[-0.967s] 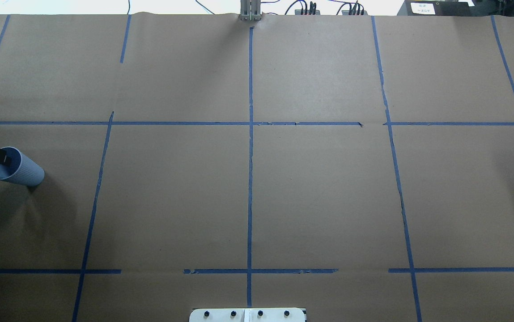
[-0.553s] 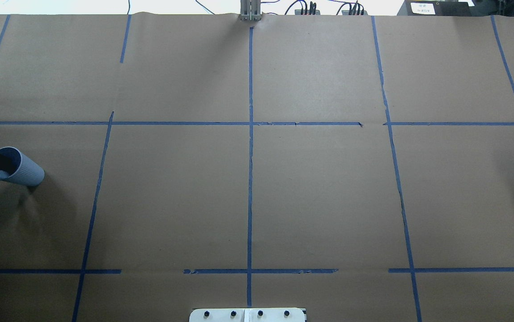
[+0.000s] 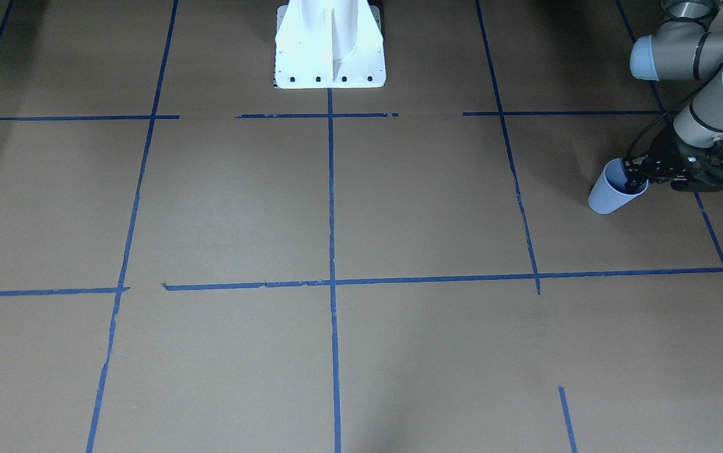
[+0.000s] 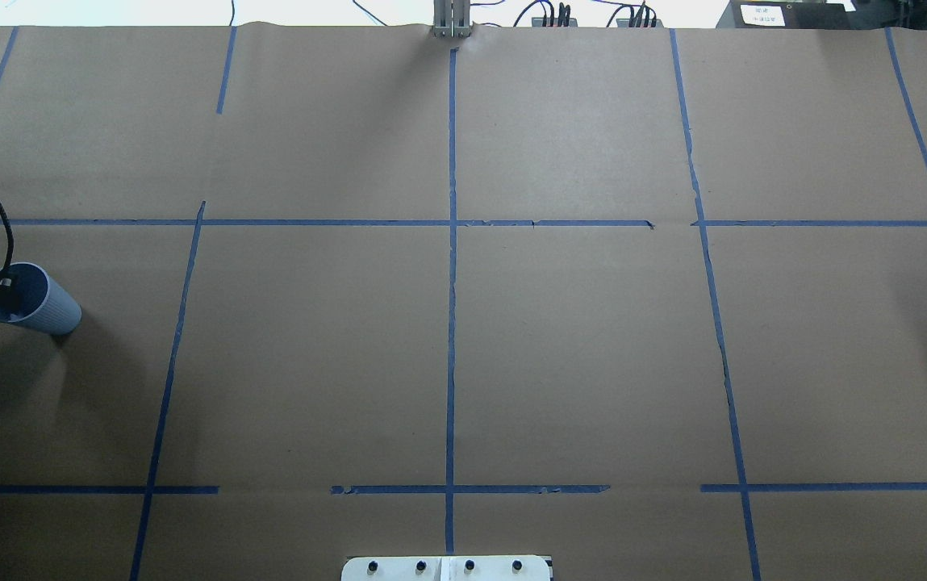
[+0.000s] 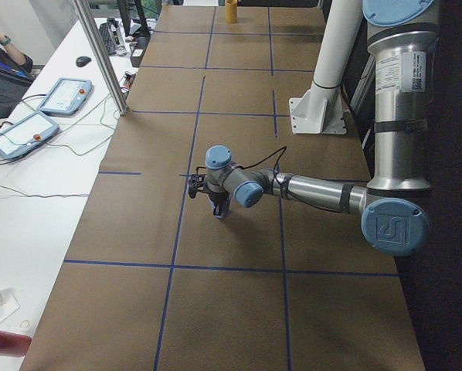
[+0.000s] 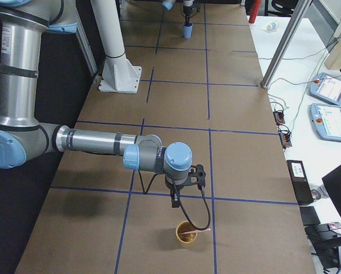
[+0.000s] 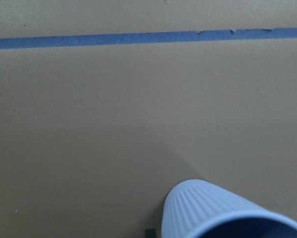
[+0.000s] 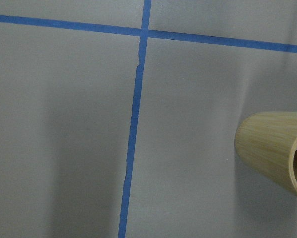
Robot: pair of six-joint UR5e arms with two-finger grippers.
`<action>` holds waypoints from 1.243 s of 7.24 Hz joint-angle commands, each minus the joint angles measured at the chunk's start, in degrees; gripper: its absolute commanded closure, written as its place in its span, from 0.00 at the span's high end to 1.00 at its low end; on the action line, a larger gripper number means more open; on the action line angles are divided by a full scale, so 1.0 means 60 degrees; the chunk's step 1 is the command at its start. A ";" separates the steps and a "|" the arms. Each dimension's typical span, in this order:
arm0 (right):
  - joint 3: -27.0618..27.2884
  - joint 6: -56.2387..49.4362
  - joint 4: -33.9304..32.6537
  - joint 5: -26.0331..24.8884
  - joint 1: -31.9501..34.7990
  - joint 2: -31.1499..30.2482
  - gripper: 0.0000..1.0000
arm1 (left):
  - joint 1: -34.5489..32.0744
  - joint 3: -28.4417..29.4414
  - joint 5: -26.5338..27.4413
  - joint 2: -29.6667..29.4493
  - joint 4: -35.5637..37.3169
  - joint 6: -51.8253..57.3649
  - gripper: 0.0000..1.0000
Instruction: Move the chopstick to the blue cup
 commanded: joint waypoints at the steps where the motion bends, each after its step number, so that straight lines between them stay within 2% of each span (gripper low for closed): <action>1: 0.0013 0.0014 0.0000 0.0014 0.0000 0.0000 1.00 | 0.0003 -0.0125 -0.0471 -0.0776 0.0661 -0.0030 0.00; 3: 0.0013 0.0014 0.0000 0.0014 -0.0015 0.0000 1.00 | 0.0075 -0.0417 -0.0666 -0.2515 0.2534 -0.0378 0.00; 5: 0.0013 0.0000 0.0000 0.0014 -0.0044 0.0000 1.00 | 0.1897 -0.0360 -0.0505 -0.4449 0.3242 -0.3194 0.00; 7: 0.0013 0.0014 0.0000 0.0014 -0.0073 0.0000 1.00 | 0.3278 0.0049 0.0998 -0.6150 0.3595 -0.5048 0.00; 8: 0.0013 0.0000 0.0000 0.0014 -0.0073 0.0000 1.00 | 0.3487 0.0428 0.1222 -0.6897 0.3655 -0.5446 0.00; 9: -0.0002 0.0014 0.0000 0.0014 -0.0088 0.0000 1.00 | 0.3910 0.0997 0.1819 -0.7687 0.3641 -0.5914 0.00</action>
